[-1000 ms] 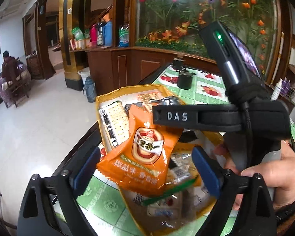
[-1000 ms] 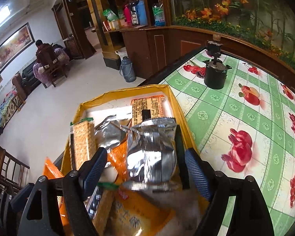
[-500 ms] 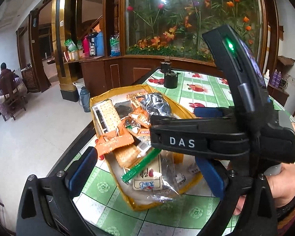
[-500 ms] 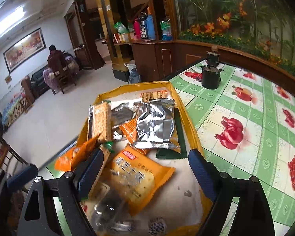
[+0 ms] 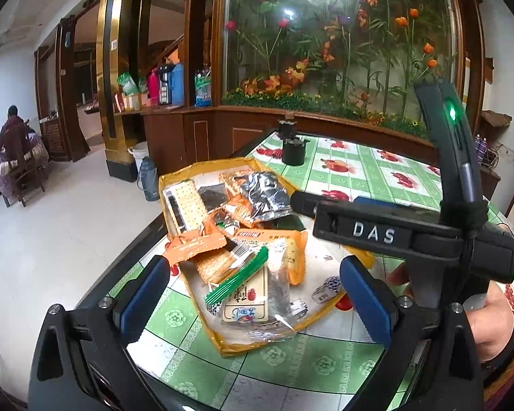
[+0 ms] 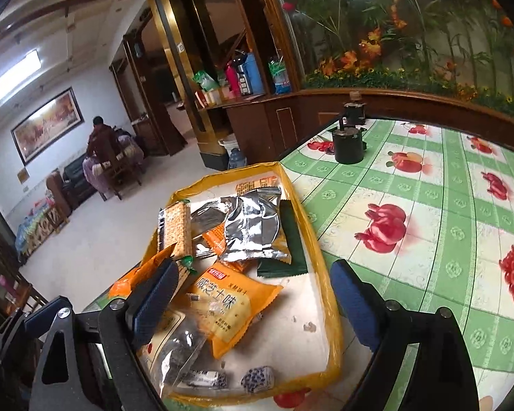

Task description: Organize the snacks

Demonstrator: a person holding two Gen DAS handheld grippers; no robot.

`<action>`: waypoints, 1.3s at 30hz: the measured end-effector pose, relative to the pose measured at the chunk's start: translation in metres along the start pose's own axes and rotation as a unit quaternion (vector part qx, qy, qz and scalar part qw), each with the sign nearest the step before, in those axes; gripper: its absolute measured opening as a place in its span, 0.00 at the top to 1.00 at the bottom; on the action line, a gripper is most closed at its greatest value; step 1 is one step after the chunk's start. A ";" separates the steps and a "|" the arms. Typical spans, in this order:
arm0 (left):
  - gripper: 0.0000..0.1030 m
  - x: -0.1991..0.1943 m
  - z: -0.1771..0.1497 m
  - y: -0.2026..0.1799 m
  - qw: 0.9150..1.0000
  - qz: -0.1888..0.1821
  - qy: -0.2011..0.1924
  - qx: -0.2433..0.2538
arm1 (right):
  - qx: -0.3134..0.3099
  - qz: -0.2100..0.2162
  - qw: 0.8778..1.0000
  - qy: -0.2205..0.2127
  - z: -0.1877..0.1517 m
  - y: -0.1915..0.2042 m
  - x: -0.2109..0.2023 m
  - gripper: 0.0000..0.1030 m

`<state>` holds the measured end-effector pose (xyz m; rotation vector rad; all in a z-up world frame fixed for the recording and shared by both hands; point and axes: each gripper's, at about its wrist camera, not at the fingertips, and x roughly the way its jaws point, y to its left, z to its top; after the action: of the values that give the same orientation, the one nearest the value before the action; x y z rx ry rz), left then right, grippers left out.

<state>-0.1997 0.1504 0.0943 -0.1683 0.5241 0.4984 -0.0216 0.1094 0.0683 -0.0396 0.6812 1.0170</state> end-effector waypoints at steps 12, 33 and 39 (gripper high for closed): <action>0.00 -0.011 -0.002 0.015 0.999 0.009 -0.040 -0.031 | 0.026 0.024 0.999 -0.018 -0.013 -0.006 -0.032 0.02; 0.00 -0.011 -0.026 0.012 0.994 0.099 -0.037 0.027 | 0.060 -0.013 0.997 -0.041 -0.054 -0.033 -0.078 0.01; 0.00 -0.018 -0.028 0.014 0.990 0.129 -0.044 0.024 | -0.007 -0.042 0.998 -0.040 -0.069 -0.008 -0.082 0.01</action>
<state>-0.2326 0.1477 0.0791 -0.0321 0.4736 0.7407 -0.0784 0.0191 0.0558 -0.0399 0.5945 0.9370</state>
